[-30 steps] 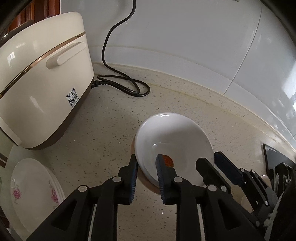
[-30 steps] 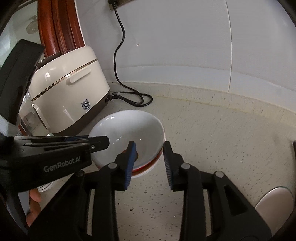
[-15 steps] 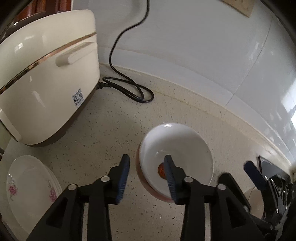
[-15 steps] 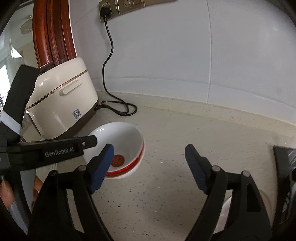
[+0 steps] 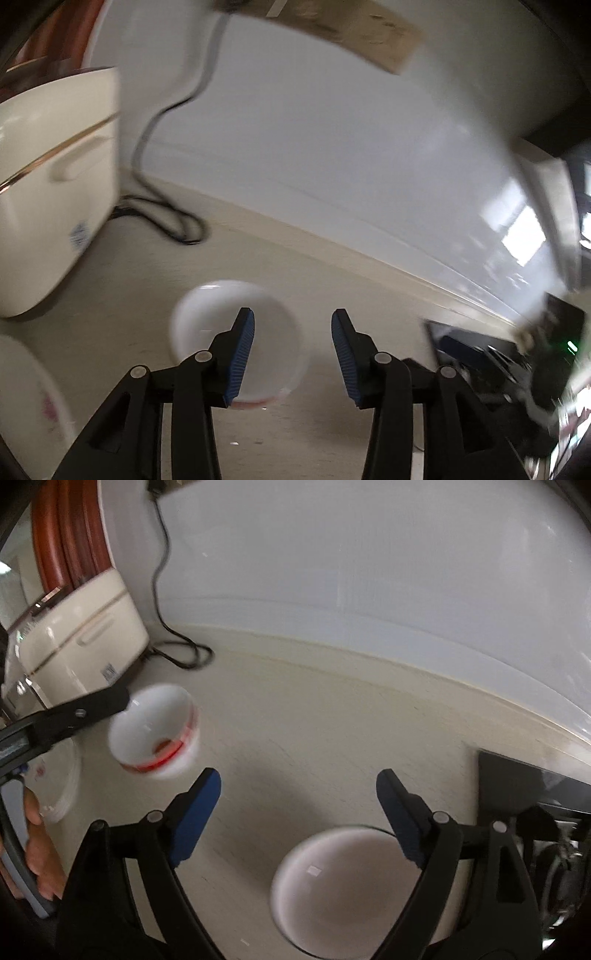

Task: Organize plates and bowls
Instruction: 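Move both grippers to the second plain white bowl and grasp its rim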

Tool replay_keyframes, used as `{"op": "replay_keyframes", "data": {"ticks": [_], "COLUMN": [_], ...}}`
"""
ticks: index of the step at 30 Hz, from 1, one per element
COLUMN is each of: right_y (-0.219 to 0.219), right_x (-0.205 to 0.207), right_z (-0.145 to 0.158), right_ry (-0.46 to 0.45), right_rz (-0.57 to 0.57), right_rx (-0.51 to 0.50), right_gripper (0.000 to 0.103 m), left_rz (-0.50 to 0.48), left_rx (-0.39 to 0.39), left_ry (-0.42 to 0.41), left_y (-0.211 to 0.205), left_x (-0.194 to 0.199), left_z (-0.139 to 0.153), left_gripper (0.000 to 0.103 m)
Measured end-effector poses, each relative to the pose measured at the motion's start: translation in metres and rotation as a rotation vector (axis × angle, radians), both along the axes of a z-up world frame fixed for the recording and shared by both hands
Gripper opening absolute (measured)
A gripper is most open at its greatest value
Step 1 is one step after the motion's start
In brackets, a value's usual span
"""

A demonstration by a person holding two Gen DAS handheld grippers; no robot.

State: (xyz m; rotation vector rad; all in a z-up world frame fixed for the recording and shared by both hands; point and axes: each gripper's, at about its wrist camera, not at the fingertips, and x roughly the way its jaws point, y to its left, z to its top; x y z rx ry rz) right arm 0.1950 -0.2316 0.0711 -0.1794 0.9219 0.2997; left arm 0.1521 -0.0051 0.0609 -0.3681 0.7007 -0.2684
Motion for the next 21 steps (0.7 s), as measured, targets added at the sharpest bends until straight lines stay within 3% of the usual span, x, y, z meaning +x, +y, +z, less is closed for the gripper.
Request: {"op": "replay_keyframes", "data": {"ticks": [4,9,18,21], "right_y": [-0.023,-0.037,-0.057,-0.058], "right_x": [-0.002,-0.011,-0.011,-0.009], "right_z": [-0.004,-0.008,-0.023,-0.032], "right_ry": [0.060,0.075,0.150,0.185], "right_rz": [-0.023,-0.037,-0.046,-0.035], "right_rx": [-0.061,-0.194,-0.225,-0.247], "right_gripper": [0.089,0.089,0.088,0.079], "left_rz": [-0.143,-0.296,-0.460,-0.486], "left_rx": [-0.015,-0.042,-0.045,-0.025], "left_ry": [-0.010,0.062,0.174,0.204], "left_y": [-0.025,-0.059,-0.109,-0.124], "left_x": [-0.001,0.004,0.006,0.004], "left_z": [0.000,-0.016,-0.044,-0.053], "left_gripper": [0.045,0.045,0.045,0.044]}}
